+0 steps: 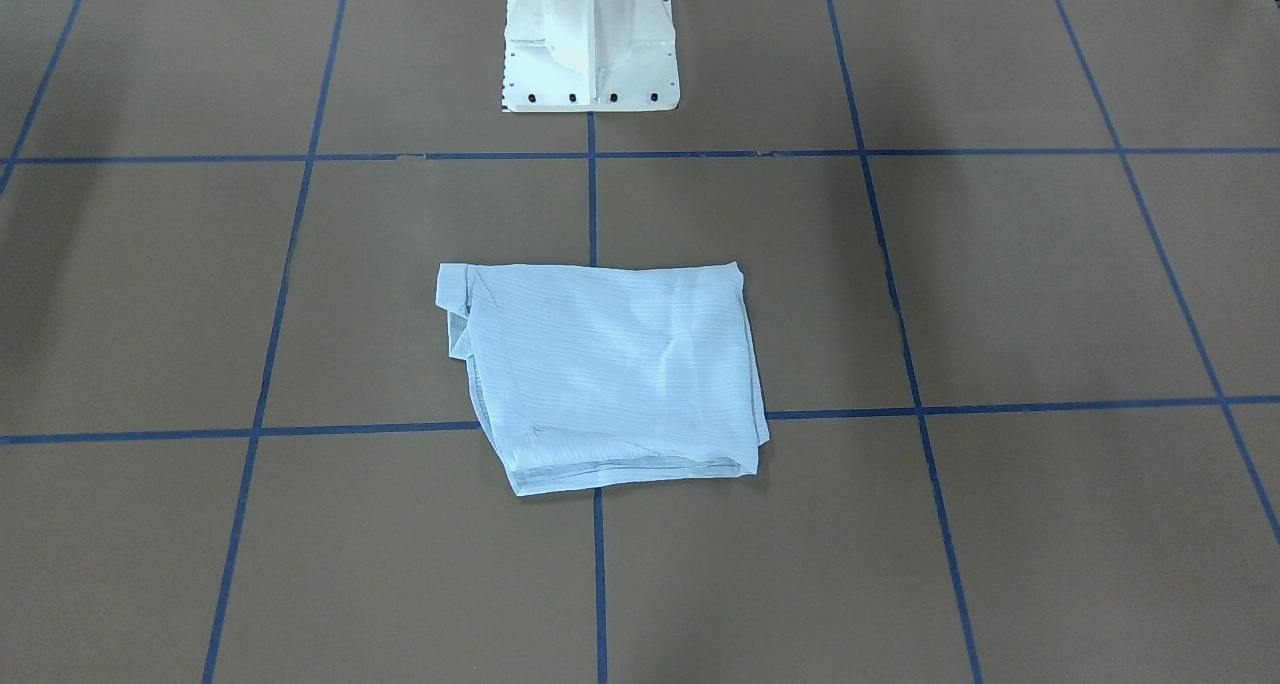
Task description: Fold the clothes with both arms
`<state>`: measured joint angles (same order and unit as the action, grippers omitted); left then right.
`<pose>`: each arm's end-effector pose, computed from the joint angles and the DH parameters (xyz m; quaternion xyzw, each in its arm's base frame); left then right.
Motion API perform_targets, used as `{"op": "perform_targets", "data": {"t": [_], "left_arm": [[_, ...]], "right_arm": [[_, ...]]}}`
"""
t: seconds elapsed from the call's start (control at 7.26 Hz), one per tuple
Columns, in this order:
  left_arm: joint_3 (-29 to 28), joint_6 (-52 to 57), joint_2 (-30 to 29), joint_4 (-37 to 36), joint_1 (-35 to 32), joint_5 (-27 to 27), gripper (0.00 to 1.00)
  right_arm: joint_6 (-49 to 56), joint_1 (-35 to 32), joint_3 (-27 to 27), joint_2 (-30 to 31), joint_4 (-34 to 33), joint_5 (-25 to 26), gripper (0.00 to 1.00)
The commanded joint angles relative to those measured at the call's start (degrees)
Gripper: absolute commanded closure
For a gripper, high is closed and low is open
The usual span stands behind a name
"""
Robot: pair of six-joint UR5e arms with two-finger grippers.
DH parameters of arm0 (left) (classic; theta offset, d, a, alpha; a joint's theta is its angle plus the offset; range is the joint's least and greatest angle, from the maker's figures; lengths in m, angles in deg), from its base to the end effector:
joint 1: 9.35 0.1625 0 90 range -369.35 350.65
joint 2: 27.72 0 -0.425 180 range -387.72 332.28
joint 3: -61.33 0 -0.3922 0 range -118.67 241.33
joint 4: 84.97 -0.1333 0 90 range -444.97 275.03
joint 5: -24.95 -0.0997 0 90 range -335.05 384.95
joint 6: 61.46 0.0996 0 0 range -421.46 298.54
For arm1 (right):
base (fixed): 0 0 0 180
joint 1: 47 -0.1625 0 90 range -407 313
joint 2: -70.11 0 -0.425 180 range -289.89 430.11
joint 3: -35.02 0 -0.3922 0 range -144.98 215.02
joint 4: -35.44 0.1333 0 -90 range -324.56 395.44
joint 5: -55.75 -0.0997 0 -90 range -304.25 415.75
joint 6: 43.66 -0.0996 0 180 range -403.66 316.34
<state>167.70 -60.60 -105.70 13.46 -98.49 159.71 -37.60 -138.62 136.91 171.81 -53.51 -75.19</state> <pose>-0.0569 -0.4163 0.5953 0.1029 0.3784 0.0562 0.9182 0.0795 -0.4052 0.6504 0.0335 -0.3482 -0.0401 0.9360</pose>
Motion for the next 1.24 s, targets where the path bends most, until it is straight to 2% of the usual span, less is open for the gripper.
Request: {"op": "perform_targets", "data": {"t": [0.0, 0.28, 0.55, 1.1], "left_arm": [[-4.2, -0.2, 0.0, 0.4, 0.0, 0.1, 0.00], [-4.2, -0.4, -0.4, 0.0, 0.1, 0.1, 0.00], [-3.5, 0.4, -0.9, -5.6, 0.1, 0.0, 0.00], [-3.4, 2.7, -1.1, -4.9, 0.1, -0.2, 0.00]], "right_arm": [[0.0, 0.0, -0.2, 0.1, 0.0, 0.0, 0.00], [0.0, 0.0, -0.2, 0.1, 0.0, 0.0, 0.00], [0.0, 0.0, -0.2, 0.1, 0.0, 0.0, 0.00], [0.0, 0.0, -0.3, -0.1, 0.0, -0.3, 0.00]]}}
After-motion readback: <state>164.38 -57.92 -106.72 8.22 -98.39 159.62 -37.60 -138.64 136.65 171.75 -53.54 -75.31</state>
